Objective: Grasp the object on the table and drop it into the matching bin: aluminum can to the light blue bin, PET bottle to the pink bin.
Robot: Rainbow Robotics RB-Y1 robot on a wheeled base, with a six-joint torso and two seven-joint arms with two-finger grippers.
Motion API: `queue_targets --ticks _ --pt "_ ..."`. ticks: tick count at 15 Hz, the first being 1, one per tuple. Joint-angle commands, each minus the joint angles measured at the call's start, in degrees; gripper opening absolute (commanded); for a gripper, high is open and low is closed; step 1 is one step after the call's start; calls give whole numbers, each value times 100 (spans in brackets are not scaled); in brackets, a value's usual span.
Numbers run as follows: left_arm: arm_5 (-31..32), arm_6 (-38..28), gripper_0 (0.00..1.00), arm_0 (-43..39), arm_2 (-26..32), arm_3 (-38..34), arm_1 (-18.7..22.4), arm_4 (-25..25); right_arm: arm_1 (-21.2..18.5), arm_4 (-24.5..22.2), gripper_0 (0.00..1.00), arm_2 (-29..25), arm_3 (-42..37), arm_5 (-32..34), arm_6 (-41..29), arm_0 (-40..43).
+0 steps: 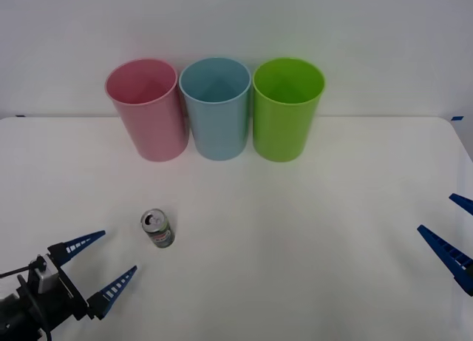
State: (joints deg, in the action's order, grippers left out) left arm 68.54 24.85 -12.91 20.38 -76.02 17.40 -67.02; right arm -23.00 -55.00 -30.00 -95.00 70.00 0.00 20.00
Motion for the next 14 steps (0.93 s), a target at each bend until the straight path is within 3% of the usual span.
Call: queue_targets --ticks 1,14 --pt "-25 -68 100 34 1 -1 -202 -206 0 0 100 0 0 0 0 0" --pt "-394 -226 100 412 -52 17 -799 -848 0 0 100 0 0 0 0 0"
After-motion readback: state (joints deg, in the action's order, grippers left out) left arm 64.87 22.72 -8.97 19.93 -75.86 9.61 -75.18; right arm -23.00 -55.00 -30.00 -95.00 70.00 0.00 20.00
